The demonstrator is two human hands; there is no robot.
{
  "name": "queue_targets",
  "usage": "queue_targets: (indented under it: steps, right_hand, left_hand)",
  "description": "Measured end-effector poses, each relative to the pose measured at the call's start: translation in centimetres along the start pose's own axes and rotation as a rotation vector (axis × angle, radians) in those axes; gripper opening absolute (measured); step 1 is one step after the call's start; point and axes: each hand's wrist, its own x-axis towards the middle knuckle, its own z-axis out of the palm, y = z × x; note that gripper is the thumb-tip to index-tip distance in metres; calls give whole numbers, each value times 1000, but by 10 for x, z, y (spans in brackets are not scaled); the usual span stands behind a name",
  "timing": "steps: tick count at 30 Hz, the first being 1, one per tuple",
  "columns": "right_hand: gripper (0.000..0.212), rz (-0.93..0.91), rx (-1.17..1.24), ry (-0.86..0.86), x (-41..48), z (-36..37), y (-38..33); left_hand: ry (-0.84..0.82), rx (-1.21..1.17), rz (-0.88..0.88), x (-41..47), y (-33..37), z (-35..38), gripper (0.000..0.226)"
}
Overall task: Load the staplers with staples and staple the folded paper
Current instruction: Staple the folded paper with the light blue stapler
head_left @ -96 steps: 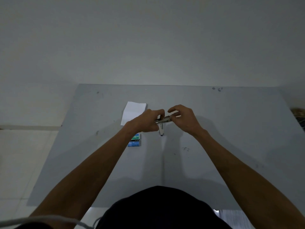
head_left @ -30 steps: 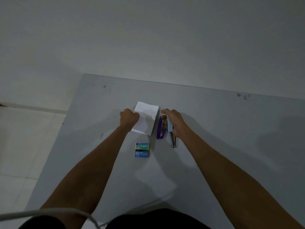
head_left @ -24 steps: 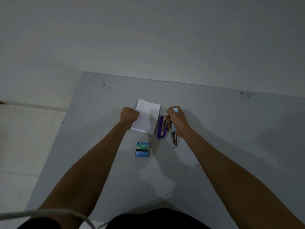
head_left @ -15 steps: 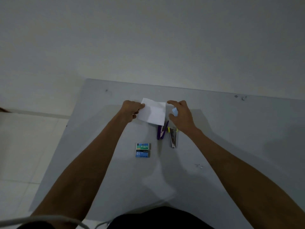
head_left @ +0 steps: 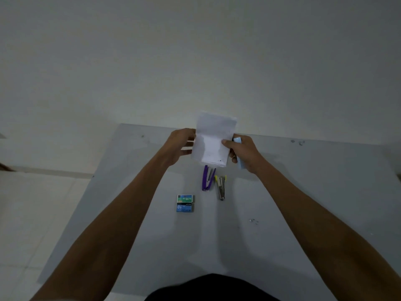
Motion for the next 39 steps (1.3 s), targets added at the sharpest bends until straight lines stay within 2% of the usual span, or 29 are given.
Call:
queue_targets:
  steps: [4, 6, 10, 16, 21, 27, 31, 32, 37, 39]
  right_hand:
    - [10, 101, 95, -32, -10, -4, -1]
    - [8, 85, 174, -41, -13, -7, 2]
    - [18, 49, 343, -59, -20, -13, 5]
    - [18, 43, 397, -19, -29, -25, 10]
    - [39, -4, 349, -27, -34, -30, 7]
    - [45, -71, 268, 29, -36, -33, 8]
    - [49, -148, 176, 68, -37, -33, 8]
    - [50, -166, 153, 76, -38, -33, 7]
    - [53, -214, 74, 81, -41, -34, 11]
    - [44, -183, 104, 64, -44, -34, 12]
  left_hand:
    - [-33, -2, 99, -12, -3, 9, 22]
    - [-30, -31, 107, -16, -3, 14, 23]
    - [-67, -104, 83, -23, -6, 22, 23]
    - [-172, -133, 80, -34, -3, 31, 22]
    - [-168, -75, 114, -38, -2, 38, 26]
    - [-128, -150, -63, -40, 0, 40, 10]
    - [-194, -65, -100, -42, -3, 38, 46]
    - [-199, -46, -93, -41, -5, 38, 46]
    - [-166, -37, -111, -40, -9, 40, 16]
    - [-145, -57, -85, -40, -9, 41, 19]
